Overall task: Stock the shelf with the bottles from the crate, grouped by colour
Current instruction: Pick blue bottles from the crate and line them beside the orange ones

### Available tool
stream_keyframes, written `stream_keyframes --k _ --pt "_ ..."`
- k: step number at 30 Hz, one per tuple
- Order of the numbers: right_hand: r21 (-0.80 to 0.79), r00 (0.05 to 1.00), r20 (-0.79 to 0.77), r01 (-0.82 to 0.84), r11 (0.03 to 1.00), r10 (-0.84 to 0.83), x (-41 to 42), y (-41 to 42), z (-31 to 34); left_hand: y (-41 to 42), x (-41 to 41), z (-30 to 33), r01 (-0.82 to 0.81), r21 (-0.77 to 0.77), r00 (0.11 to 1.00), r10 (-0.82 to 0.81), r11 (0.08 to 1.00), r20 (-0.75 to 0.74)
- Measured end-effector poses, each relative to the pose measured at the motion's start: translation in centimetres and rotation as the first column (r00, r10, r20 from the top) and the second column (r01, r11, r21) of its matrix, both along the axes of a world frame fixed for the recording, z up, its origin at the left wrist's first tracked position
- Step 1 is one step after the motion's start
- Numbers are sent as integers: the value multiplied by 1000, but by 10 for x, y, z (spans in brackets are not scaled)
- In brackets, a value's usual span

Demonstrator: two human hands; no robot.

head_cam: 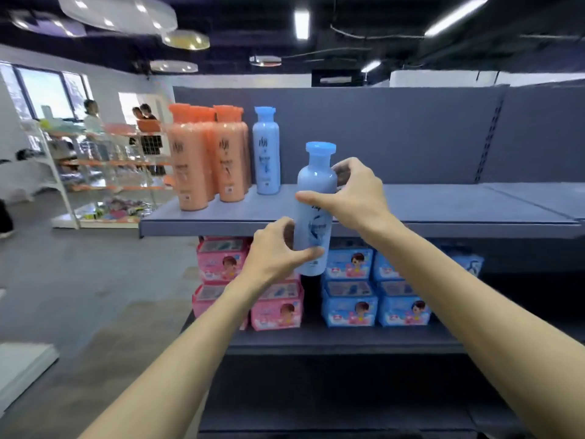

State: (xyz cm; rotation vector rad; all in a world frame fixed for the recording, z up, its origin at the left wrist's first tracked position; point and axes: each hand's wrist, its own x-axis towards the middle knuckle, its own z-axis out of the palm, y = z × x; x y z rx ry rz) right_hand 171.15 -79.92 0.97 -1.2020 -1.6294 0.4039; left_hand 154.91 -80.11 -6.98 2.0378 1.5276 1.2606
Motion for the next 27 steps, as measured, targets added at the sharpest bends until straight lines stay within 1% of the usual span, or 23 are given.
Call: stream_keyframes --k 4,6,10,12,14,16,18,21,24,27 --pt "50 994 24 103 993 -105 -20 8 38 2 7 36 -211 123 978 209 970 26" --pt "80 990 44 127 989 -130 -30 10 53 5 10 50 -302 139 953 301 943 30" --pt "142 982 150 93 985 -114 -45 20 68 14 4 66 -375 125 927 376 919 14" --pt "128 983 179 15 992 -38 -48 27 71 20 -5 69 -378 103 926 376 920 31" --pt "58 981 171 -108 992 97 -48 35 72 29 -15 68 -354 63 934 350 933 66" --pt "11 966 187 -182 983 176 -48 45 69 38 -23 67 -331 41 943 328 943 52" --pt "19 961 201 -196 980 188 -50 56 64 46 -28 67 -322 11 946 321 947 46" --pt "45 960 238 -161 986 146 -61 74 61 58 -32 65 -320 -24 945 321 947 56" --pt "26 949 291 -133 991 120 -70 93 61 71 -35 63 -328 -36 943 330 944 38" --pt "-3 947 298 -124 992 119 -73 108 63 81 -39 65 -317 -69 947 320 946 38"
